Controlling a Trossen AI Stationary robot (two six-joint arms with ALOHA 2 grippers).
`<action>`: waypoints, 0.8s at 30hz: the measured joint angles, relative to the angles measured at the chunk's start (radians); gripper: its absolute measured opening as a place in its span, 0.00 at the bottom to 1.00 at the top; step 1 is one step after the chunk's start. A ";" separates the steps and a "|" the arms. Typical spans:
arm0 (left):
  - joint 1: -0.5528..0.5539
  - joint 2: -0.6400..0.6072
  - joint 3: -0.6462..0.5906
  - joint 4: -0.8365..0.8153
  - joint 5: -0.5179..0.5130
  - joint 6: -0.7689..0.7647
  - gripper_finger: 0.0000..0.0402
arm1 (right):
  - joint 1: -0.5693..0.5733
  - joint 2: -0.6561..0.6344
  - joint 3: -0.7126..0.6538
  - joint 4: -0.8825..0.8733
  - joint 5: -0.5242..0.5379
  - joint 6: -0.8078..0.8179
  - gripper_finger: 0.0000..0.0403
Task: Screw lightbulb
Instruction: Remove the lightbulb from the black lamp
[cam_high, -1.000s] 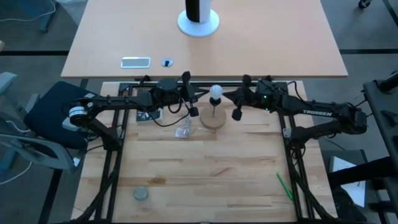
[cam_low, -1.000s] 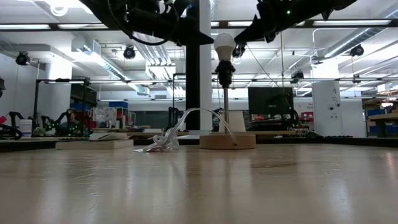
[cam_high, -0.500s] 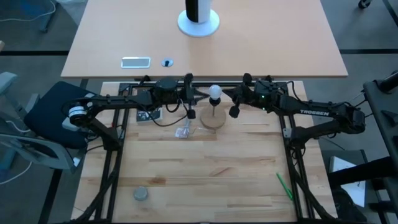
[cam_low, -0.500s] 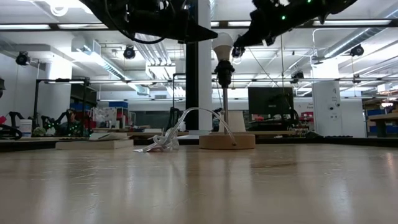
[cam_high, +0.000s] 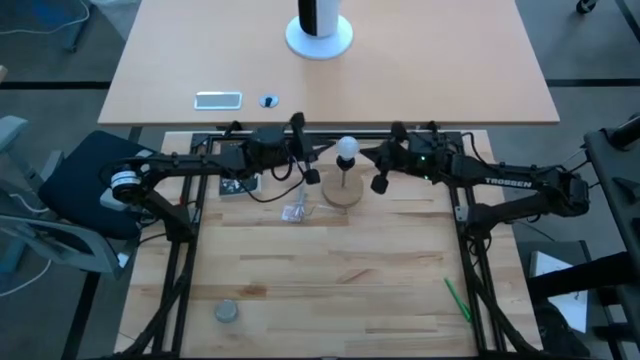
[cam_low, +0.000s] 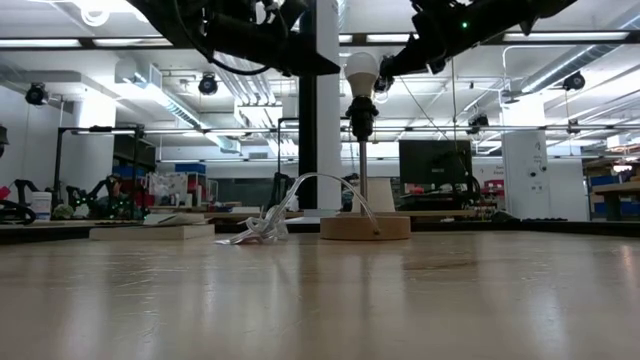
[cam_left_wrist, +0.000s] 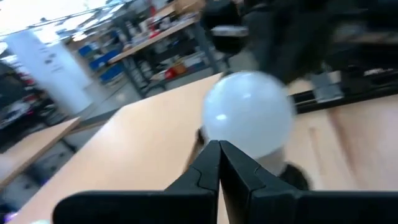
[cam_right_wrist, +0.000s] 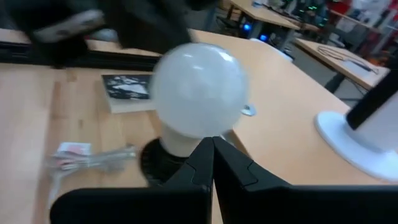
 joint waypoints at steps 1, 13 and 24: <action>0.001 0.000 0.000 0.001 -0.016 0.004 0.00 | 0.000 0.000 0.000 0.002 -0.019 0.000 0.00; 0.005 0.000 0.000 0.000 0.135 0.007 0.00 | -0.003 0.003 -0.005 0.039 -0.036 -0.017 0.00; -0.002 -0.010 0.000 0.001 0.119 -0.008 0.00 | -0.003 -0.002 -0.014 0.041 0.032 -0.011 0.00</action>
